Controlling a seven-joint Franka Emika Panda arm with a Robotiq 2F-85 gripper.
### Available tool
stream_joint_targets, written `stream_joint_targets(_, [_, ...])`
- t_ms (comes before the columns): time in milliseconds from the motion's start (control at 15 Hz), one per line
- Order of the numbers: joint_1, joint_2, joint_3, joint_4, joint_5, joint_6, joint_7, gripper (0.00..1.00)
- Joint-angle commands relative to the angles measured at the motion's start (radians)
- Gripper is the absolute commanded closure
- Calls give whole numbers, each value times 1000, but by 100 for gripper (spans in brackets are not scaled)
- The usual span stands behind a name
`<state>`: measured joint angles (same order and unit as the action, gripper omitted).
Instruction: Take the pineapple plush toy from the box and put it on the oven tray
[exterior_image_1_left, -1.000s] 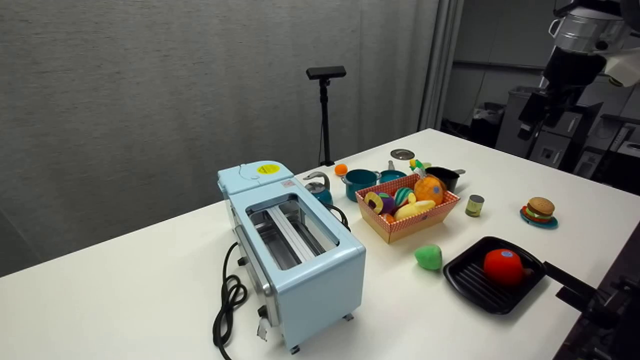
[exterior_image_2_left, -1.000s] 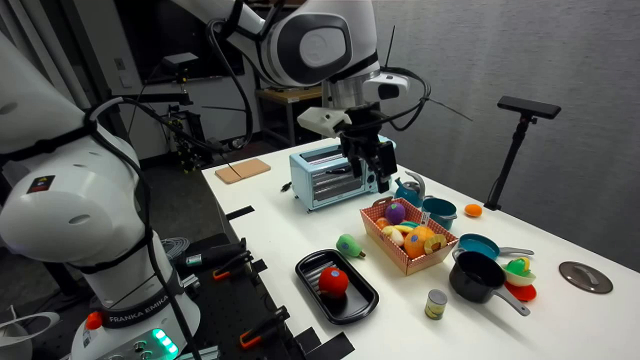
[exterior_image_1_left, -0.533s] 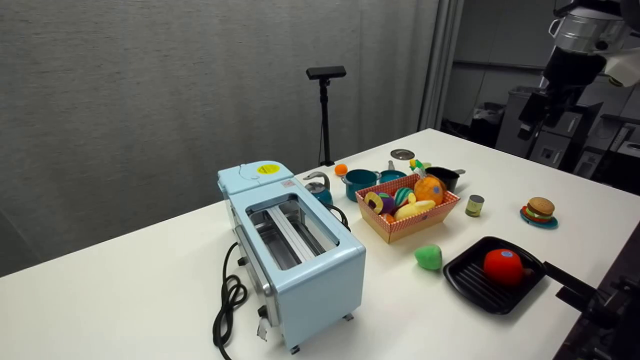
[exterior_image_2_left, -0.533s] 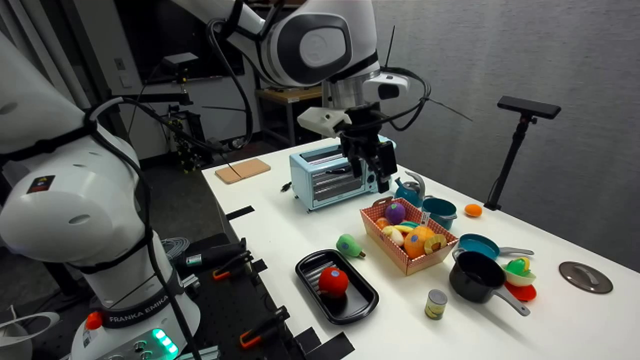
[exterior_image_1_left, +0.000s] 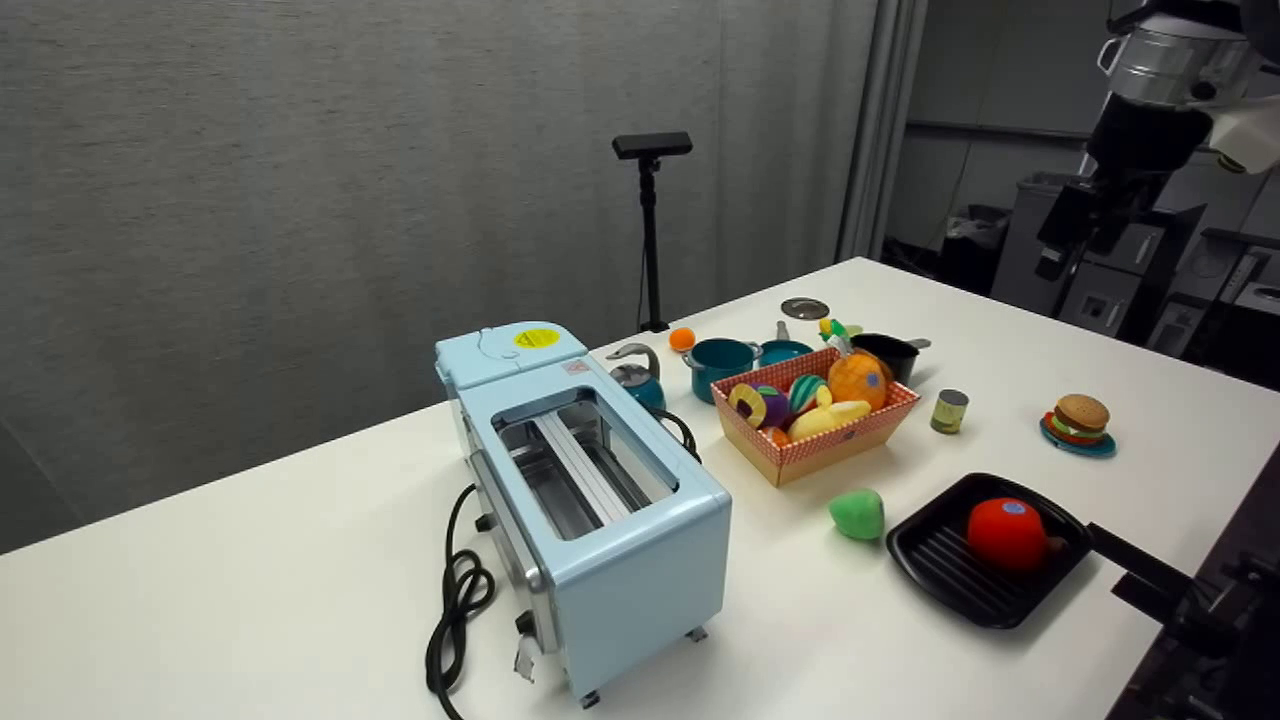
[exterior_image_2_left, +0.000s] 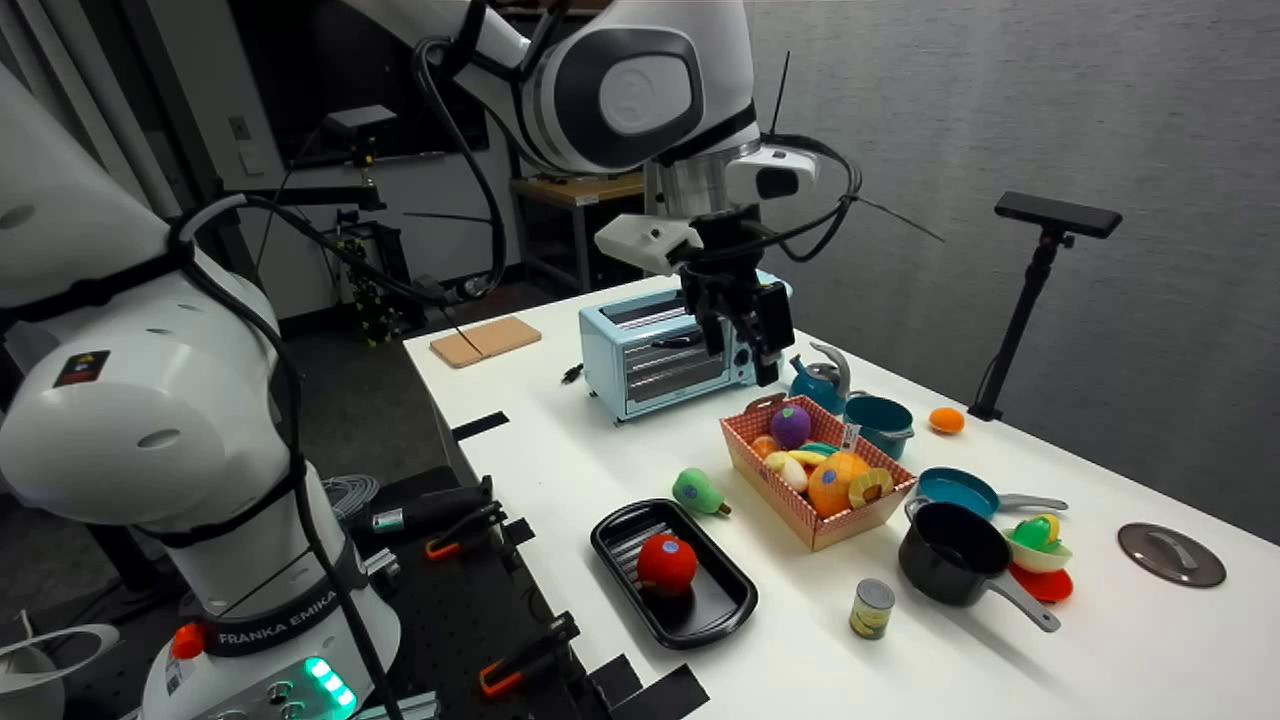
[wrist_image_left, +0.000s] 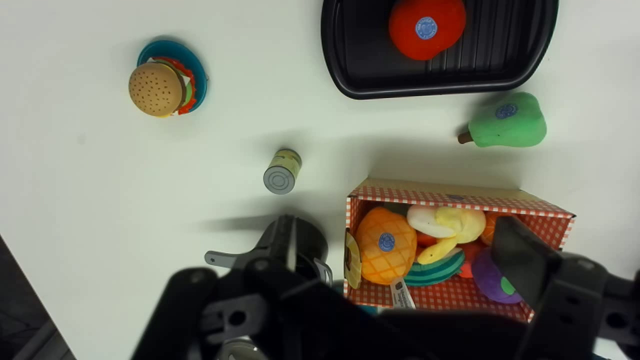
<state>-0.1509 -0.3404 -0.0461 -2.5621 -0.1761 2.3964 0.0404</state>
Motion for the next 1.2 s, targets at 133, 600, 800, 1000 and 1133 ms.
stream_joint_targets(133, [7,8,-7,12,-2,-3,-2,0])
stream_joint_targets(600, [8,18,-3,23,-5,-3,3,0])
stream_joint_targets(800, [8,21,-3,26,-5,-3,3,0])
stream_joint_targets(1000, [6,27,-13,36,4,-9,-1,0])
stream_joint_targets(1133, [5,33,-16,41,5,-17,-2,0])
